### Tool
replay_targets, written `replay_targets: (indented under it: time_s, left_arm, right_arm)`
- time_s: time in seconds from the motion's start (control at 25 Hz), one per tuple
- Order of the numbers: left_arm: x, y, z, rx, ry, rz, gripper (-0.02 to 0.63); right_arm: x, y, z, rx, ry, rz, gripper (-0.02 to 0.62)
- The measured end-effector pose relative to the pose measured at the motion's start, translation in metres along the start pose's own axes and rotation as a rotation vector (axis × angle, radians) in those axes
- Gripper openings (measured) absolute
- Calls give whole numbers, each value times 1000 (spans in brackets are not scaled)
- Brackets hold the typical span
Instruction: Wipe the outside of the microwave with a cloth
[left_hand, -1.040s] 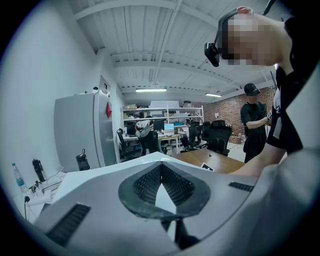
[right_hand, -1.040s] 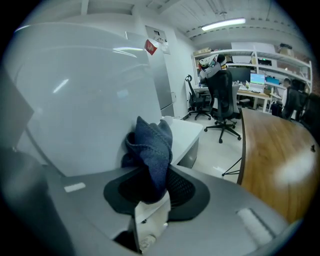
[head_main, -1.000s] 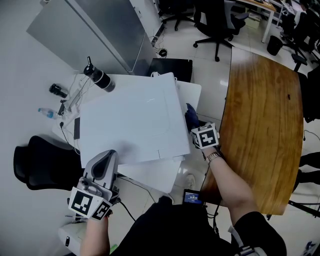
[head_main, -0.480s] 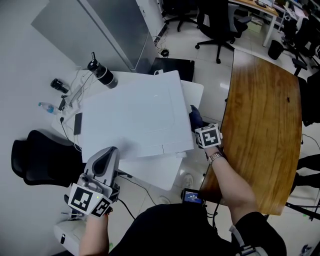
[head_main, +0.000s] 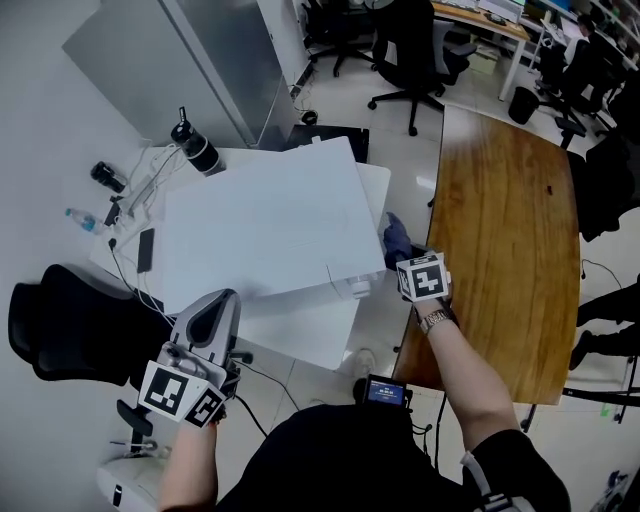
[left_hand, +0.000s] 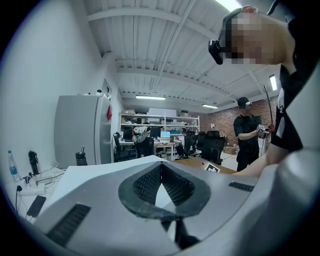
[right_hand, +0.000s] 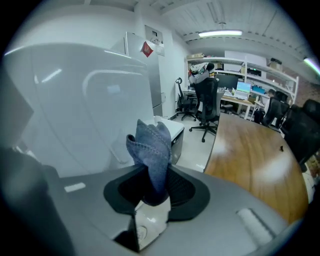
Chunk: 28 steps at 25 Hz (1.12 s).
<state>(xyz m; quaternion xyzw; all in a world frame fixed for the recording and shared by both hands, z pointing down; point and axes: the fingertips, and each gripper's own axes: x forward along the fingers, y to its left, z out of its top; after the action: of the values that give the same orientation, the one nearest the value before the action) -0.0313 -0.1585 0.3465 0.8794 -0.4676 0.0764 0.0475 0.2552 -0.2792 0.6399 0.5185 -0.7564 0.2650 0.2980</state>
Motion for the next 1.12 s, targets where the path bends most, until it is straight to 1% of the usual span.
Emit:
replay_targets:
  time_s: [0.16,0.32,0.6,0.84,1.12]
  left_arm:
    - [-21,-5,-4,19,-12,-23,5]
    - [-44,-8,-9,10,-29,-44,5]
    - [-87,-12,-18,0,-60,-67,5]
    - [-125,-5,-26,-17,-70,-56,5]
    - [-172,20,-42,-26,-75,-19,5]
  right_arm:
    - [-37,4,-10,5,-18,-46,100]
    - [-74,15,-21,16,-44,-81,100]
    - [-128,64,-41,16,-103,-97,100]
    - [-157,122,-47,-11,-151,-68,100]
    - [-157,220,-37,-77,-202,30,100]
